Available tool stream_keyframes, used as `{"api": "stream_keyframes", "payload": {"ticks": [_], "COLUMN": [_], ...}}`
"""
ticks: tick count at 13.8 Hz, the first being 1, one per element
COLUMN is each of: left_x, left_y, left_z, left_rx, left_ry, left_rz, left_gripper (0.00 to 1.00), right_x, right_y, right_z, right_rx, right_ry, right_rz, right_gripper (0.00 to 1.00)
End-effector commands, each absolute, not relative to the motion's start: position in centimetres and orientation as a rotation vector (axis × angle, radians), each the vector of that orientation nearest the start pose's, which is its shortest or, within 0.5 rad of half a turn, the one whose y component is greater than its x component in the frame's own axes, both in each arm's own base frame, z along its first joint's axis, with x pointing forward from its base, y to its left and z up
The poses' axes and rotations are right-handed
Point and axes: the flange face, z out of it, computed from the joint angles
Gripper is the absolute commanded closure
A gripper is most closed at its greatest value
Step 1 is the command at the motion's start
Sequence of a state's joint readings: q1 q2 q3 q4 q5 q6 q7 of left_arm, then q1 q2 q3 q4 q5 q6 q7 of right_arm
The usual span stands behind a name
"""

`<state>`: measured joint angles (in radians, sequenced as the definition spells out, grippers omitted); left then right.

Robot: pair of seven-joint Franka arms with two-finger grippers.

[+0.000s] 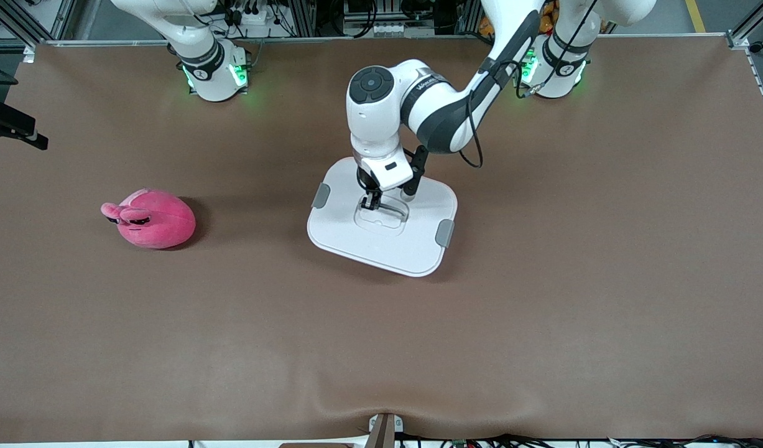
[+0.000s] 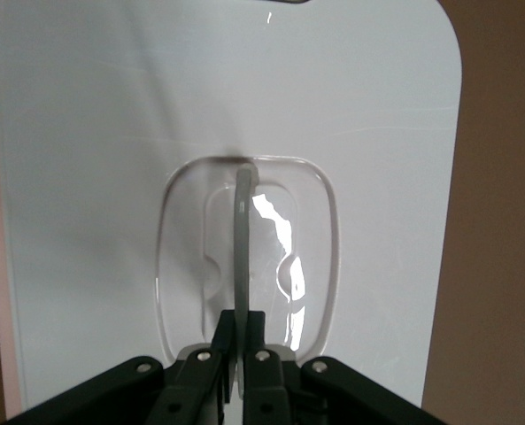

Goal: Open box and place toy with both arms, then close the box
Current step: 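Lift the lid off the pink tub while the right gripper reaches the toy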

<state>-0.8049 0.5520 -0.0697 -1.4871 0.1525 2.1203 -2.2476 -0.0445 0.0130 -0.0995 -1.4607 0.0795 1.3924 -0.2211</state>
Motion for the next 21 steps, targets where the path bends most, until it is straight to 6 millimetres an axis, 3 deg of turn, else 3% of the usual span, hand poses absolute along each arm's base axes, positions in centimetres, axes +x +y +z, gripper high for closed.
{"api": "stream_keyframes", "payload": {"ticks": [1, 8, 14, 17, 21], "left_x": [46.6, 46.1, 46.9, 49.7, 55.4], "left_y": [-53.8, -53.8, -51.9, -48.4, -40.8], "left_z": [37.8, 38.7, 44.5, 47.2, 49.9], "left_rx": [-2.494, -2.288, -2.326, -2.324, -2.321], "left_ry": [-2.067, -2.301, -2.311, -2.339, -2.33], "left_rz": [-0.19, -0.304, -0.401, -0.444, -0.488], "left_gripper": [1.0, 1.0, 1.0, 1.0, 1.0], "right_x": [53.6, 53.7, 54.2, 54.9, 56.4], "right_y": [-6.7, -7.1, -6.8, -7.6, -9.6], "right_z": [65.3, 63.5, 61.4, 59.9, 56.3], "right_rx": [-3.026, -3.009, -2.988, -2.961, -2.947], "right_ry": [-0.137, -0.132, -0.163, -0.342, -0.367], "right_rz": [0.106, 0.216, 0.334, 0.361, 0.441], "right_gripper": [0.0, 0.0, 0.0, 0.0, 0.0]}}
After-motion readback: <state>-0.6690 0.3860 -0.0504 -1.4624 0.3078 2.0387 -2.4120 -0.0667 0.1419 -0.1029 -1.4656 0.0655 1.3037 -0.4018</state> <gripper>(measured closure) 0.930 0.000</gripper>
